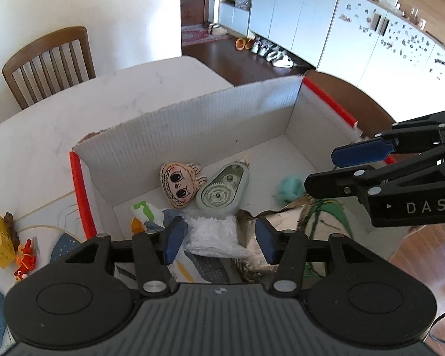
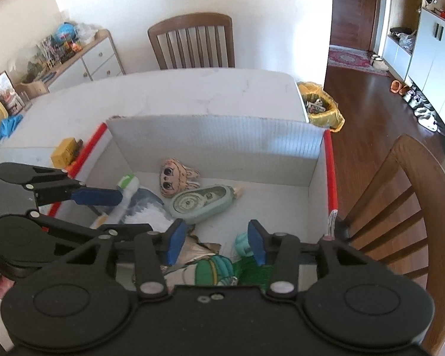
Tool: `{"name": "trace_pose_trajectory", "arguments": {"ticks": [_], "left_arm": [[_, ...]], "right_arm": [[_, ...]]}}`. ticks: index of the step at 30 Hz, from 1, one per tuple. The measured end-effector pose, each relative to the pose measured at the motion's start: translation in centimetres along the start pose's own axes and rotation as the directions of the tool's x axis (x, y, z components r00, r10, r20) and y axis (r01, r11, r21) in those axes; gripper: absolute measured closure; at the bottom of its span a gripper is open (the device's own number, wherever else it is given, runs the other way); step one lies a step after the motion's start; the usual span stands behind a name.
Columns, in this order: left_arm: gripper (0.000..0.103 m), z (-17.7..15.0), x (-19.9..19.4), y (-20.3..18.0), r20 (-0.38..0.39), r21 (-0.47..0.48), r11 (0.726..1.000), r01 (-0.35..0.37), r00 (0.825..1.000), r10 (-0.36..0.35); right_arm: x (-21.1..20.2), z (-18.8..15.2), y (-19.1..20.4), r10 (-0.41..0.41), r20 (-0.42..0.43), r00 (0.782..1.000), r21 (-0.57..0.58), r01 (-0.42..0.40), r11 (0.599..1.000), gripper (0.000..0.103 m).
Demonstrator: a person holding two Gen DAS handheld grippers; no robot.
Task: Organize objects
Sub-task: 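Carry the charm and plastic bag into the red box and open both grippers, then withdraw both tools from the box back toward the remaining items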
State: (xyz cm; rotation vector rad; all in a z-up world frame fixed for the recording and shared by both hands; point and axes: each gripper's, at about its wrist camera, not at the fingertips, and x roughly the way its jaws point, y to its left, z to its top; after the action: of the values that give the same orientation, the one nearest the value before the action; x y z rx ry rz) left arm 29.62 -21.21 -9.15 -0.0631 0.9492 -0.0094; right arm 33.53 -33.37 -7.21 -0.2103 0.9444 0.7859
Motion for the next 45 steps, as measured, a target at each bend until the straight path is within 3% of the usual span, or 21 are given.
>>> {"name": "trace_pose_trajectory", "arguments": {"ticks": [9, 13, 22, 34, 45], "left_arm": [[0.046, -0.2, -3.9, 0.5, 0.061, 0.005, 1.0, 0.014, 0.998, -0.014], [0.038, -0.5, -5.6, 1.4, 0.09, -0.001, 1.0, 0.018, 0.996, -0.018], [0.026, -1.6, -8.7, 4.3, 0.125, -0.015, 1.0, 0.02, 0.992, -0.018], [0.017, -4.1, -12.5, 10.1, 0.183, -0.048, 0.998, -0.045, 0.982, 0.053], [0.009, -5.9, -14.6, 17.2, 0.201, -0.121, 0.992, -0.046, 0.977, 0.07]], "right_arm": [[-3.0, -0.3, 2.0, -0.006, 0.073, 0.997, -0.01, 0.007, 1.0, 0.049], [-4.1, -0.4, 3.1, -0.009, 0.104, 0.995, -0.009, 0.01, 1.0, 0.041], [-5.2, -0.4, 6.0, -0.023, 0.137, 0.99, 0.028, 0.019, 0.999, 0.035], [-4.9, 0.0, 12.4, -0.043, 0.162, 0.986, 0.051, 0.035, 0.998, 0.018], [-3.1, 1.2, 18.1, -0.052, 0.174, 0.983, 0.055, 0.043, 0.998, 0.008]]}}
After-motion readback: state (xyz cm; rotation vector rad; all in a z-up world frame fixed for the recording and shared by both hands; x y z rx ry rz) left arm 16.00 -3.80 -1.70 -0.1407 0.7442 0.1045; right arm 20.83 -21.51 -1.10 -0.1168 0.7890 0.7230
